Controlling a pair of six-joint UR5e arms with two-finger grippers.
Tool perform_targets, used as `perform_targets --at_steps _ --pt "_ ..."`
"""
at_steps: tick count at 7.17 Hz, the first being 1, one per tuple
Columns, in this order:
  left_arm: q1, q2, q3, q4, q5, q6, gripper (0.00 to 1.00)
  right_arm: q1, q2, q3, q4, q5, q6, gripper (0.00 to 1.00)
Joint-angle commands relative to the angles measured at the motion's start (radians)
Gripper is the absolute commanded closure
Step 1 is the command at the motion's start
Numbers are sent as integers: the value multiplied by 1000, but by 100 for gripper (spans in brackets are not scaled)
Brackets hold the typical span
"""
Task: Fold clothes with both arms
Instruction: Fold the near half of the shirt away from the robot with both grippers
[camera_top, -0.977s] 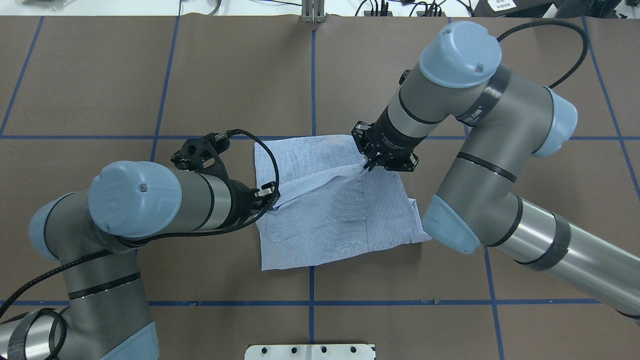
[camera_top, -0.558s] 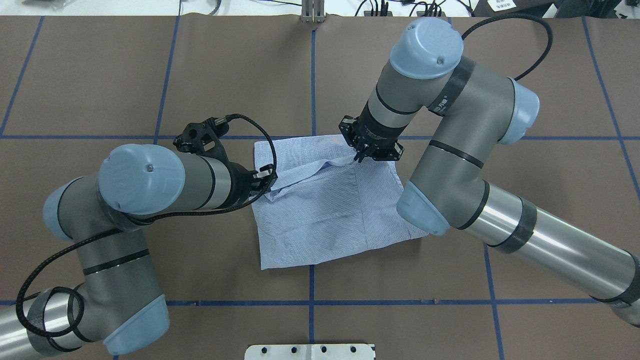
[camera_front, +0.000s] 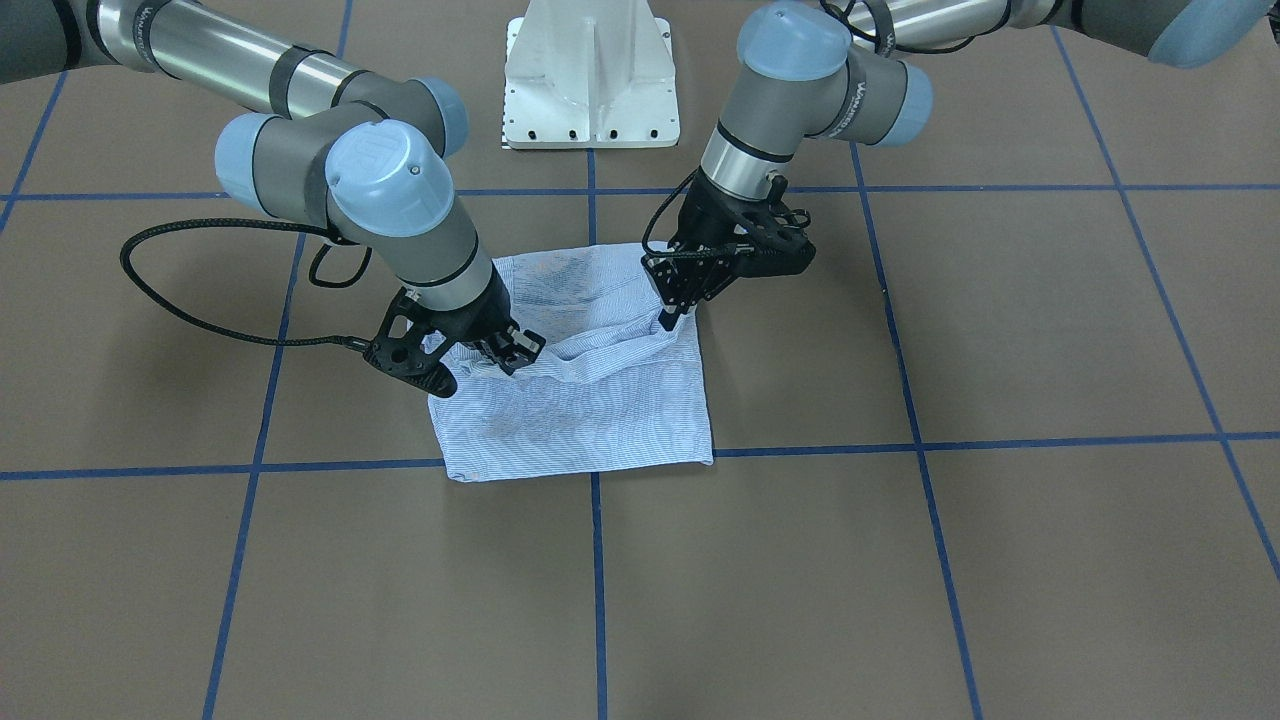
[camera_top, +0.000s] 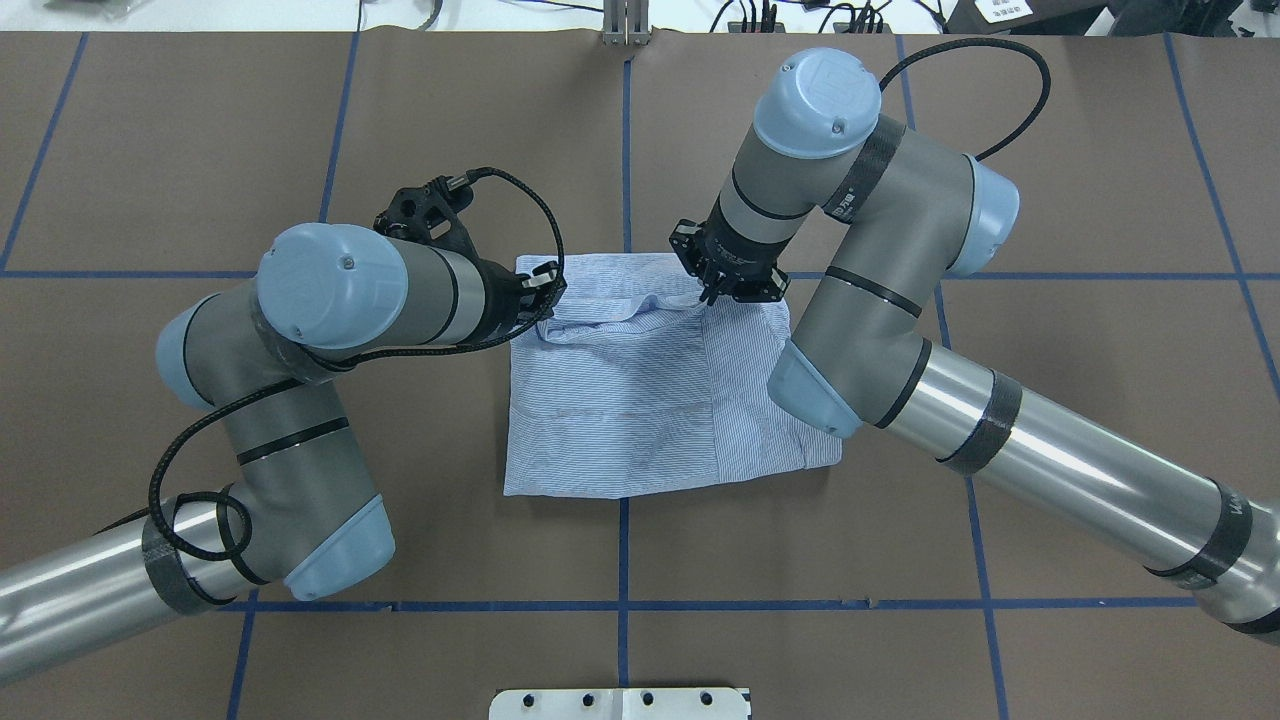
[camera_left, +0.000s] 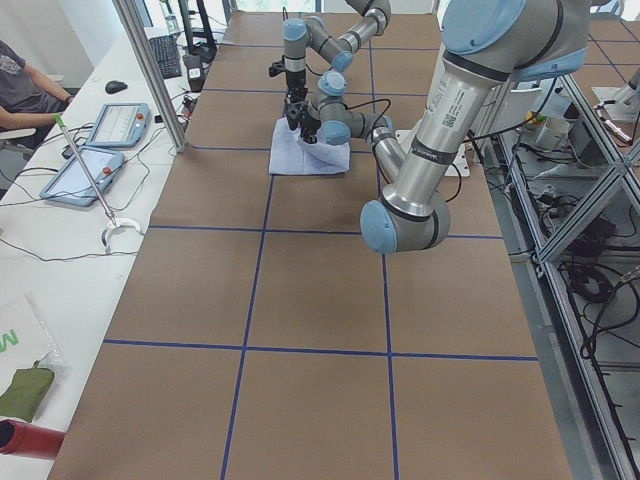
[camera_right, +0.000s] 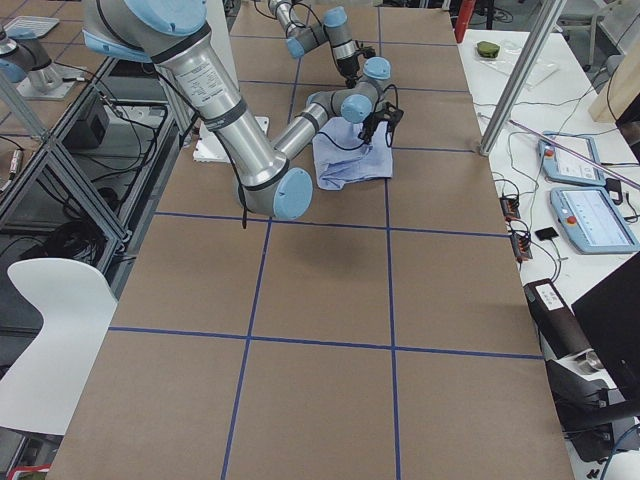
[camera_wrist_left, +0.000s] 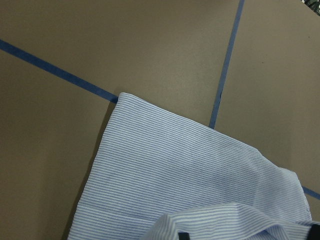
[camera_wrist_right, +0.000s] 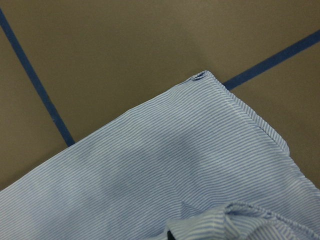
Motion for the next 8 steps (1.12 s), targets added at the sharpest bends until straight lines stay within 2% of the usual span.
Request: perform_targets --at_steps 1,2,3,4,5,7,8 --pt "-42 -11 35 -2 -32 31 100 16 37 -60 2 -1 -2 100" --pt "-48 -20 59 -10 -32 31 100 21 45 -69 3 -1 0 100" --pt "-51 -31 84 -39 -32 19 84 21 46 -74 5 -7 -3 4" --pt "-50 -34 92 -56 -31 21 5 24 51 -77 46 -10 4 0" --pt "-56 -45 95 -56 -31 19 0 36 53 -77 77 -3 9 0" --pt "-92 -37 95 -48 -52 31 0 34 54 -71 79 2 10 0" --pt "-115 -31 93 -42 -99 34 0 30 51 -65 76 -1 0 0"
